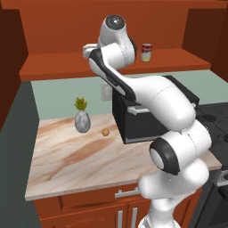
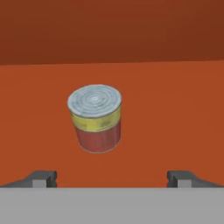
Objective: Restock the canned food cabinet by taking the new fresh canned food from the counter and placing it in the cabinet. Then, take the old canned food from the cabinet and place it on the counter.
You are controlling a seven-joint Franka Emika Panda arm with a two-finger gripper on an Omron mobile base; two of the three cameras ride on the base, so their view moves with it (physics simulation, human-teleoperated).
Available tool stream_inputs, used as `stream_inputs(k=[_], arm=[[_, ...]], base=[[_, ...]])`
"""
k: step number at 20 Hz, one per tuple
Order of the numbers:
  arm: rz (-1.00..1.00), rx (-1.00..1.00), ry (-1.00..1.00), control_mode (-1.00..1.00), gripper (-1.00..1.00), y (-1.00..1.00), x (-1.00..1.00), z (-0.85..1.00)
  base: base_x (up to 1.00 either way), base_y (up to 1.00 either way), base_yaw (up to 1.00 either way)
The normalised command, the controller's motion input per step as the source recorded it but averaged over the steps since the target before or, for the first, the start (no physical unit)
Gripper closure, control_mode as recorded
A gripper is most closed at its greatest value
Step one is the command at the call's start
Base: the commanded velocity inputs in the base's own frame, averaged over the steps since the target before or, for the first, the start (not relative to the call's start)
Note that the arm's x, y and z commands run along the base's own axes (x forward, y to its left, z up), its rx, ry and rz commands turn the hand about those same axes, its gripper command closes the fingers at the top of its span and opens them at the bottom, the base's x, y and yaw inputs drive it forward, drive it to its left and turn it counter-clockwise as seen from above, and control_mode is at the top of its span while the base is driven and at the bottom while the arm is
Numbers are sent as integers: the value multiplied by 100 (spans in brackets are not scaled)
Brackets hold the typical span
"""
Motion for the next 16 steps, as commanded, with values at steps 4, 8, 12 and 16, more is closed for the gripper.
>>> stream_inputs(k=[4,8,12,16], arm=[[0,-1,0,-100,-100,0,44,-25],[0,-2,0,-100,-100,0,58,-4],[0,-4,0,-100,-100,0,57,0],[0,-3,0,-100,-100,7,41,0]], base=[[0,0,0],[0,0,0],[0,0,0],[0,0,0]])
